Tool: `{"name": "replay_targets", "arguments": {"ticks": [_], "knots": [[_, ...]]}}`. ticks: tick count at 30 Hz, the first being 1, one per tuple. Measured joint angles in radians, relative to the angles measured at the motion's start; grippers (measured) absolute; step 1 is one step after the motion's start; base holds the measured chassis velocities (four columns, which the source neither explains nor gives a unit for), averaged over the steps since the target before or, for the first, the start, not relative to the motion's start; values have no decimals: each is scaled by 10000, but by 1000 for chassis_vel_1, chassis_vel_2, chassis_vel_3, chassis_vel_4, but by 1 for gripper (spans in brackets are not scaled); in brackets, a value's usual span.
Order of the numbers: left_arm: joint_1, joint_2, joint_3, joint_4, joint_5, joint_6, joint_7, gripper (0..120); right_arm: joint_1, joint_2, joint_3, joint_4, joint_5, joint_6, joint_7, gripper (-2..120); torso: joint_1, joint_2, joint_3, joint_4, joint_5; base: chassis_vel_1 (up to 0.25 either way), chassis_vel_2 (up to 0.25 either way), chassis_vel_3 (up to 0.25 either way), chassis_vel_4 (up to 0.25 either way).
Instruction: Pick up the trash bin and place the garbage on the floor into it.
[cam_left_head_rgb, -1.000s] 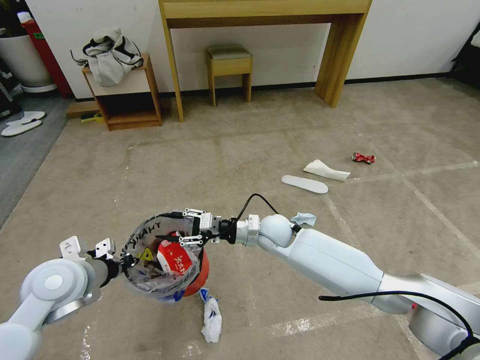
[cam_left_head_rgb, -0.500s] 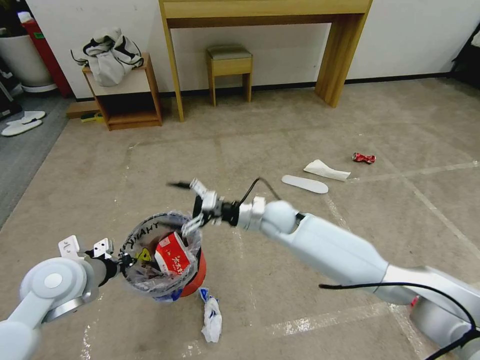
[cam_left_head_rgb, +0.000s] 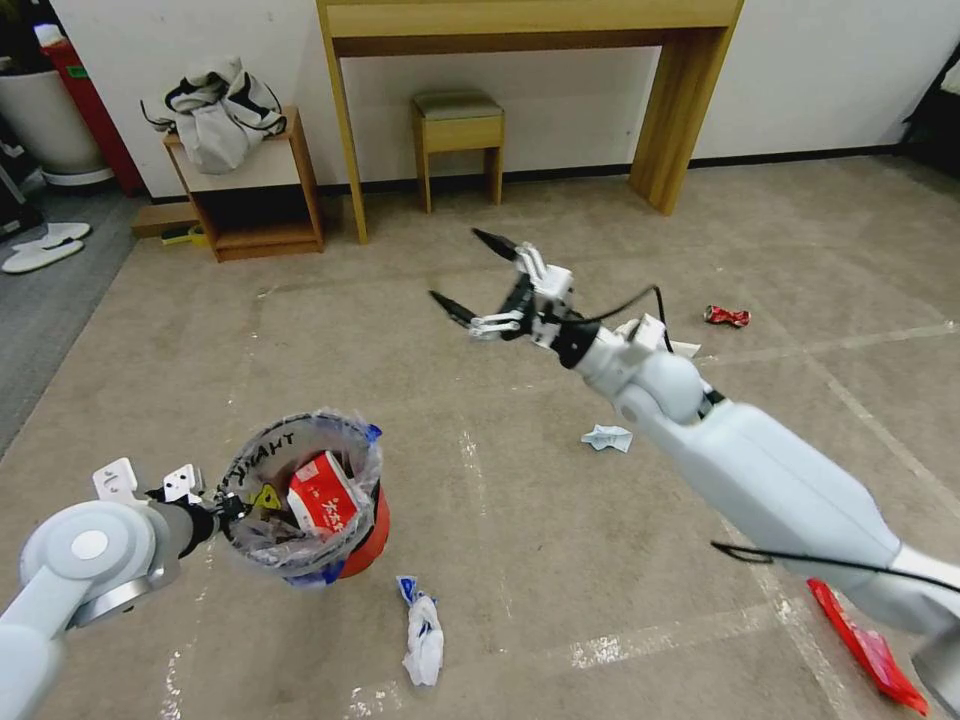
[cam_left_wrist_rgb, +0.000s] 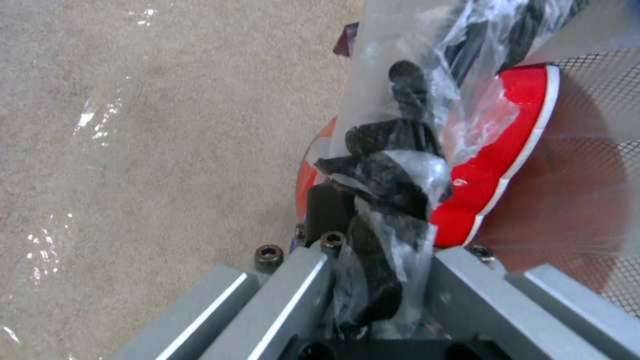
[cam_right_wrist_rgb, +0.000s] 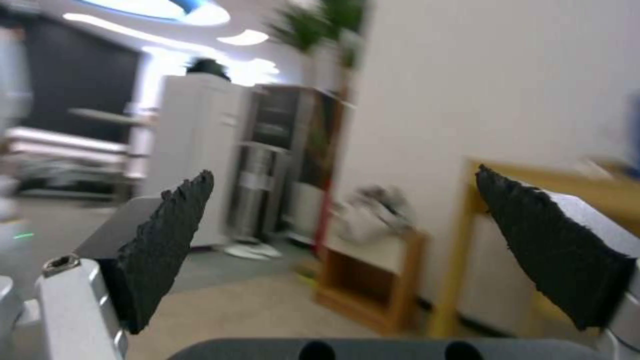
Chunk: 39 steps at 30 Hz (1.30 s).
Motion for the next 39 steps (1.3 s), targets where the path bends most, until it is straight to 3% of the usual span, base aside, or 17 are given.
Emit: {"name": "replay_targets", "arguments": {"ticks": [6,8,12,20,39], "knots": [[29,-37,-125,3,16,-18,18,0,-1409,414,616,-157,-813,35,1581,100,0,0,0,2,-1,0,0,0,0],[117,-51,-229,-22,77,-25,29,0,-2394,865,1065,-311,-1354,40,2459,100,1,0,0,0,0,0,0,0,0],[269,-125,-369,-98,220,-32,27,0,-3332,1384,1590,-371,-1848,54,2943,100,0,1,-1,1,-2,0,0,0,0],[851,-506,-780,-317,441,-55,50,0,-4503,2094,2287,-398,-2228,241,2797,100,-1,1,-1,2,-3,0,0,0,0],[1401,-809,-1296,-698,629,-52,170,0,-4581,2072,2173,-531,-2389,386,2518,100,0,1,0,1,-2,0,0,0,0]]}}
